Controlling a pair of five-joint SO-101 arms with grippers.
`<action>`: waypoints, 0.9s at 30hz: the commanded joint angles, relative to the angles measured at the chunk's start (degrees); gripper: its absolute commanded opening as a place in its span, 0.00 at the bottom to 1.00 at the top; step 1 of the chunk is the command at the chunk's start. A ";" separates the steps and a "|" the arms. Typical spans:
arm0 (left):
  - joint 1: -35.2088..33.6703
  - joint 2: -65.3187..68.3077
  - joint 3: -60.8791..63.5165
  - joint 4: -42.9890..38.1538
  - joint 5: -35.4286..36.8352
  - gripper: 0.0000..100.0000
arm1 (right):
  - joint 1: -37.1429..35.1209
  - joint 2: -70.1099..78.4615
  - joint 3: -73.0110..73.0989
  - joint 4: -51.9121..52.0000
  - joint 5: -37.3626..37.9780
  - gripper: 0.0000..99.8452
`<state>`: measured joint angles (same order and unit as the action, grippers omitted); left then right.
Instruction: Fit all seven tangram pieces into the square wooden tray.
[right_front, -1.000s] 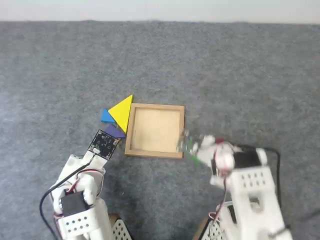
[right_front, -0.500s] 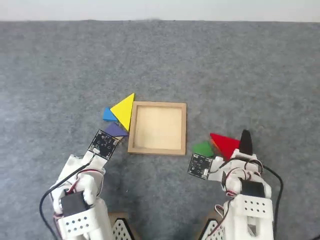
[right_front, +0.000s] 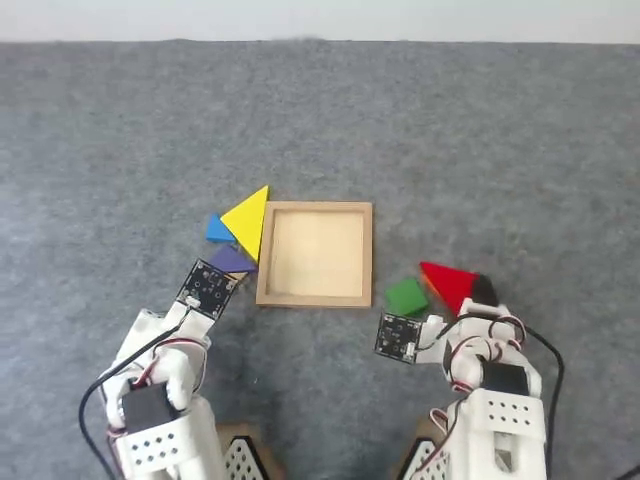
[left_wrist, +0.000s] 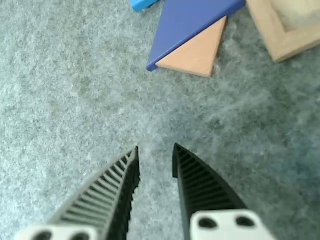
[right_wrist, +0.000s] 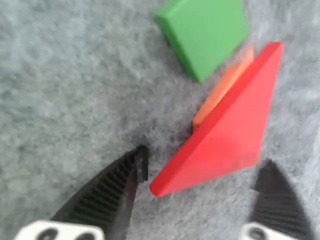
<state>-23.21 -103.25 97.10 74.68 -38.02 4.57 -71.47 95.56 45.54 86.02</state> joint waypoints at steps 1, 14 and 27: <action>-0.35 -1.05 -0.92 0.53 -0.35 0.12 | 2.33 -1.36 0.97 -0.22 0.53 0.17; -0.35 -1.05 -0.92 0.53 -0.44 0.11 | 2.33 -1.36 -6.59 7.16 -2.64 0.06; -0.35 -1.05 -0.92 0.53 -0.44 0.11 | 1.89 -1.45 -22.15 10.95 -24.26 0.01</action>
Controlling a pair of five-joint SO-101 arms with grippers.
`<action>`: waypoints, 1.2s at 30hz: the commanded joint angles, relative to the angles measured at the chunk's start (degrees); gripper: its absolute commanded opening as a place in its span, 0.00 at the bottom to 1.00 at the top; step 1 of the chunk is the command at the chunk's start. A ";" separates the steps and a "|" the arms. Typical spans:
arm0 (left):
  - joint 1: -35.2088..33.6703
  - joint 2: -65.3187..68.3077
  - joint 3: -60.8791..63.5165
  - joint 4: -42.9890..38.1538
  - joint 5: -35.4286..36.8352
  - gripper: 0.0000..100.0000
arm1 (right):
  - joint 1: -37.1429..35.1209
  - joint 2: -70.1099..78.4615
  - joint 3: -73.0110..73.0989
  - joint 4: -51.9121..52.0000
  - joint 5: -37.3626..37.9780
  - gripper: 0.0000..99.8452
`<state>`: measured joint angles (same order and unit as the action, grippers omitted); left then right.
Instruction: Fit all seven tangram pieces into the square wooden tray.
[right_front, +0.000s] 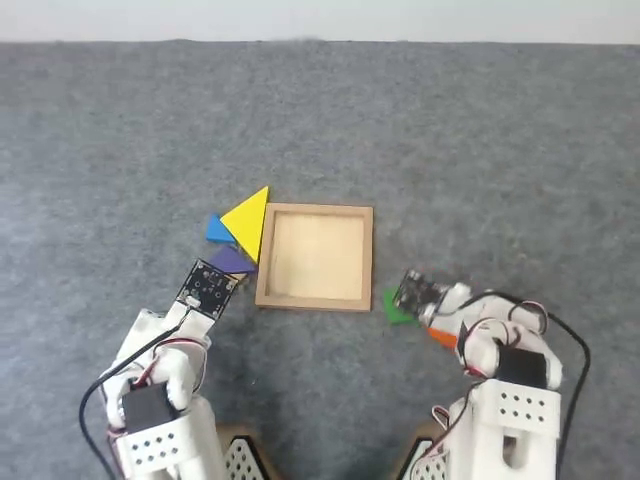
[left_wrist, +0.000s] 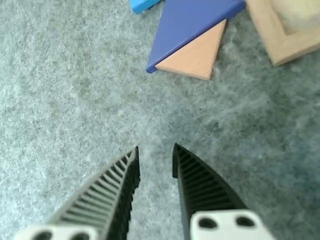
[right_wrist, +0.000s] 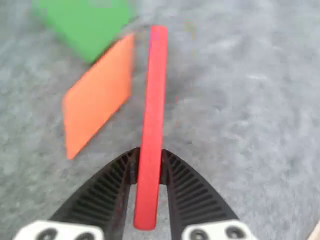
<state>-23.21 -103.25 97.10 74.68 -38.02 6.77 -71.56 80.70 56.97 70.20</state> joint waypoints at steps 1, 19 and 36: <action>-0.35 -1.05 -0.92 0.53 -0.44 0.11 | -0.31 -1.36 -8.62 -0.22 -10.55 0.01; -0.35 -1.05 -0.92 0.53 -0.26 0.11 | -22.02 26.15 -43.52 21.67 -61.27 0.01; -0.35 -1.05 -0.92 0.18 1.67 0.11 | -40.48 68.35 -57.41 -7.25 -72.35 0.01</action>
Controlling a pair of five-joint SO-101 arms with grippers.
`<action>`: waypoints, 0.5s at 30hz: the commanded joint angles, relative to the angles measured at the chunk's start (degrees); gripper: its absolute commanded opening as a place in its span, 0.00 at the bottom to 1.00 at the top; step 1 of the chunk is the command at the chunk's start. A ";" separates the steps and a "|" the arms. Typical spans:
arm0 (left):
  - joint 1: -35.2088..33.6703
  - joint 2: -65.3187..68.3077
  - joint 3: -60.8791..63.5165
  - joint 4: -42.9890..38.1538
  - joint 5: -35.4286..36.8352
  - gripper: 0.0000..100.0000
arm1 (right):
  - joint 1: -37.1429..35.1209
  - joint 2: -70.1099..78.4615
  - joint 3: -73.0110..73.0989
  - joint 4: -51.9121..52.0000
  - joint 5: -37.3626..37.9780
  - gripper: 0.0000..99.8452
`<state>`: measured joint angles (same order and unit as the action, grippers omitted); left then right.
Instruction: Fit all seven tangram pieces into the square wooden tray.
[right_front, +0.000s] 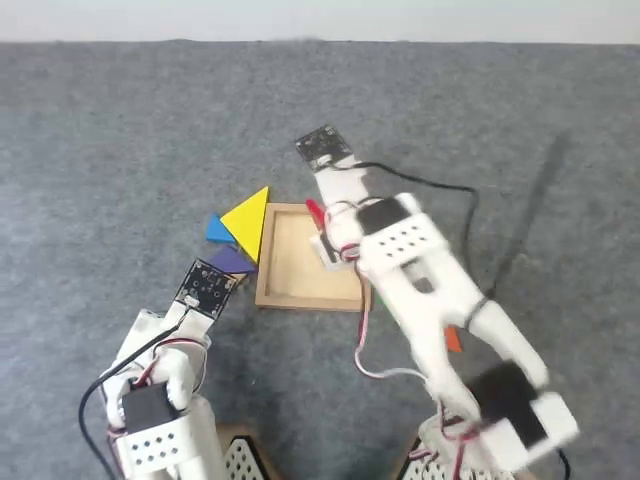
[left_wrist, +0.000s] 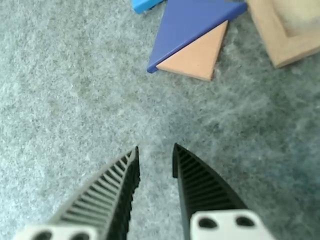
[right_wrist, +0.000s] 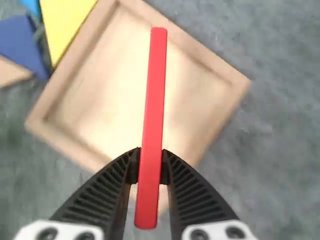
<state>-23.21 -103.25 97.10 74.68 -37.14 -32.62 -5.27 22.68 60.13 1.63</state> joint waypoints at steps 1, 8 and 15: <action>-0.35 -1.05 -0.92 0.18 0.79 0.11 | -1.10 1.98 1.05 -11.91 -3.87 0.01; -0.35 -1.05 -0.92 0.18 0.79 0.11 | -4.62 1.54 1.41 -10.15 -3.96 0.01; -0.35 -1.05 -0.92 0.26 0.79 0.11 | -4.88 1.54 1.49 -6.37 -5.45 0.01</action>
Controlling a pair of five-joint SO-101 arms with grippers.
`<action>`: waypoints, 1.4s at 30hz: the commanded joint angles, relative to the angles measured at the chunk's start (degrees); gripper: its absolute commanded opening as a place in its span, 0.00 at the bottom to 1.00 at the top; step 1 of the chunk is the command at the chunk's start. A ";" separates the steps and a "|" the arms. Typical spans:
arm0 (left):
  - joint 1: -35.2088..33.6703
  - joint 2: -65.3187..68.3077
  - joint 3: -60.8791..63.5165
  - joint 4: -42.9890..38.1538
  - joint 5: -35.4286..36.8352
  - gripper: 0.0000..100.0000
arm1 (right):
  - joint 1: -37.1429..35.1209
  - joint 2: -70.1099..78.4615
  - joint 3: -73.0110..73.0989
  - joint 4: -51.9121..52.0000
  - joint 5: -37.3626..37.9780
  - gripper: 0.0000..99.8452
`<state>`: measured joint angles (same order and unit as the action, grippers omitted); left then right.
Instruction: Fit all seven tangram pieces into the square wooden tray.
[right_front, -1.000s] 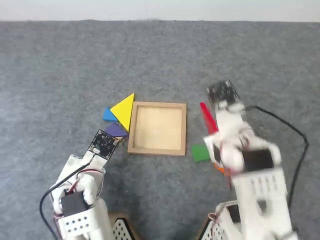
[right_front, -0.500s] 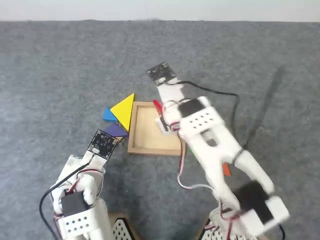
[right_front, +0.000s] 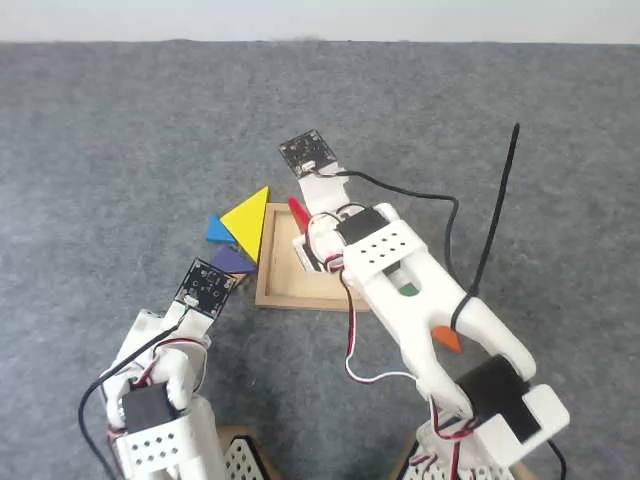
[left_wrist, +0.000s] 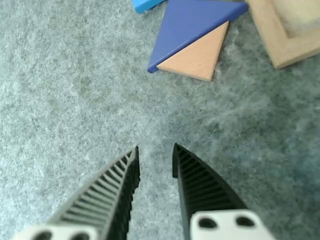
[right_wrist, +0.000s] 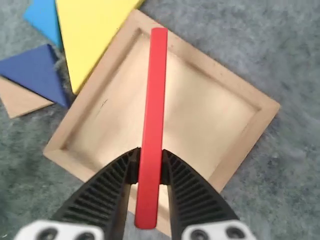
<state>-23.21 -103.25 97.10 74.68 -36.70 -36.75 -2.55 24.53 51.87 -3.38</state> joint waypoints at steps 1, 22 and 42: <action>-0.35 -1.05 -0.92 0.26 0.35 0.11 | -0.84 -1.19 -0.35 2.42 -0.44 0.01; -0.35 -1.05 -1.01 0.26 0.35 0.12 | -14.02 2.15 0.53 1.71 4.22 0.30; -0.35 -1.05 -1.01 0.18 0.35 0.12 | -16.22 -32.13 11.60 9.98 14.86 0.30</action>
<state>-23.21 -103.25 97.10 74.68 -36.70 -52.48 -20.75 33.05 61.54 9.27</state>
